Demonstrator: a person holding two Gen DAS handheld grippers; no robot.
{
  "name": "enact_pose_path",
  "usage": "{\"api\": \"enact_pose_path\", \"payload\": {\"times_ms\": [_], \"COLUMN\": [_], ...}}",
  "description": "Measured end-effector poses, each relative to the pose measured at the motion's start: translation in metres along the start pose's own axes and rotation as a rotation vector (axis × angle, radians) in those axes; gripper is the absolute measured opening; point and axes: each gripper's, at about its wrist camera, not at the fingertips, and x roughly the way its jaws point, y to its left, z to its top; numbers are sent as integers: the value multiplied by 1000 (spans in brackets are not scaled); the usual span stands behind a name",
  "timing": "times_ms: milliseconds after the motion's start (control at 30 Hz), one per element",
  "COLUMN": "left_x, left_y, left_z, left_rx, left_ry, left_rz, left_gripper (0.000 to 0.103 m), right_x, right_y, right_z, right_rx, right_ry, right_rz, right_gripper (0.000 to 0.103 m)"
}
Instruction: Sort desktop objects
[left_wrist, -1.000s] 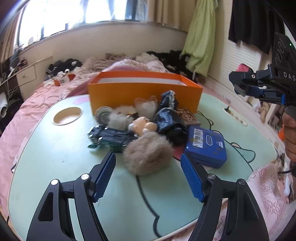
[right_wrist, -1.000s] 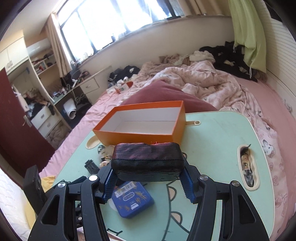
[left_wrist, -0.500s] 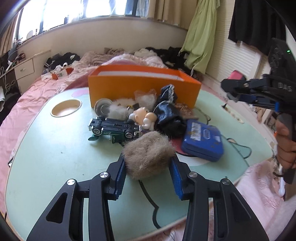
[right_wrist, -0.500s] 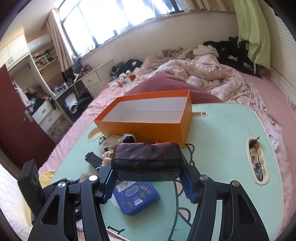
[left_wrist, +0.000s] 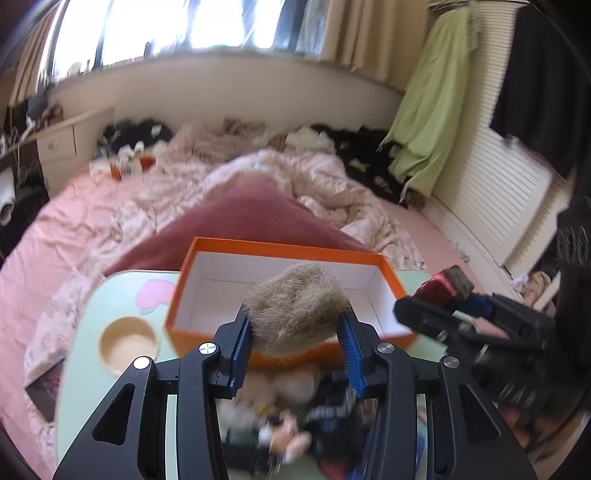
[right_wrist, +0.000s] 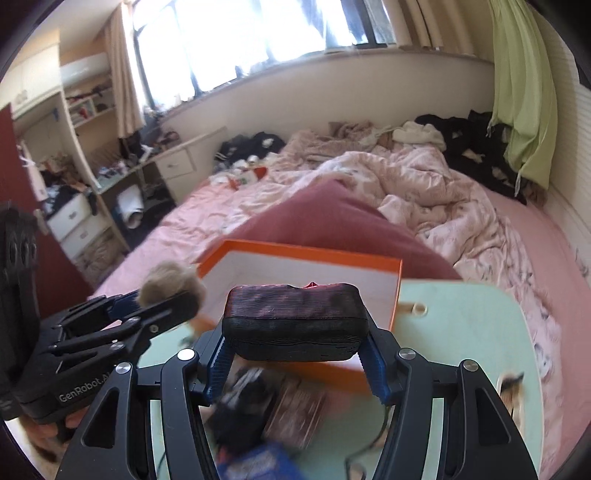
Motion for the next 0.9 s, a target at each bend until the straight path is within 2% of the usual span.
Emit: {"api": "enact_pose_path", "payload": {"times_ms": [133,200,267,333,367,400,467,533,633,700,767,833,900], "left_x": [41,53,56,50,48,42,30,10,-17,-39,-51,-55,-60], "left_y": [9,16,20,20,20,21,25,33,50,65,74,73,64], "left_z": [4,-3,-9,-13,-13,-14,-13,-12,-13,-26,-43,-61,-88], "left_rx": [-54,-86,-91,-71,-69,-74,-86,-121,-179,-210,-229,-225,-179], "left_ry": [70,109,110,81,73,55,17,-23,-61,-80,-67,-33,4], "left_rz": [66,59,44,49,52,47,3,-71,-138,-145,-135,-120,-93], "left_gripper": [47,48,49,59,68,76,78,78,81,81,82,82,82], "right_x": [34,48,58,62,60,58,52,40,13,-6,-28,-39,-48], "right_y": [-11,-15,-17,-19,-18,-18,-20,-20,-16,-12,-8,-4,-2], "right_z": [4,2,-2,-6,-6,-7,-5,-4,-4,-9,-21,-33,-50], "right_rx": [18,23,17,12,2,1,17,34,23,9,-11,-33,-48], "right_ry": [45,77,111,121,113,111,98,69,19,-5,-25,-20,7], "right_rz": [-70,-76,-80,-92,-103,-113,-90,-71,-50,-23,4,11,10], "right_gripper": [60,60,61,61,63,65,73,73,78,83,90,92,92]}}
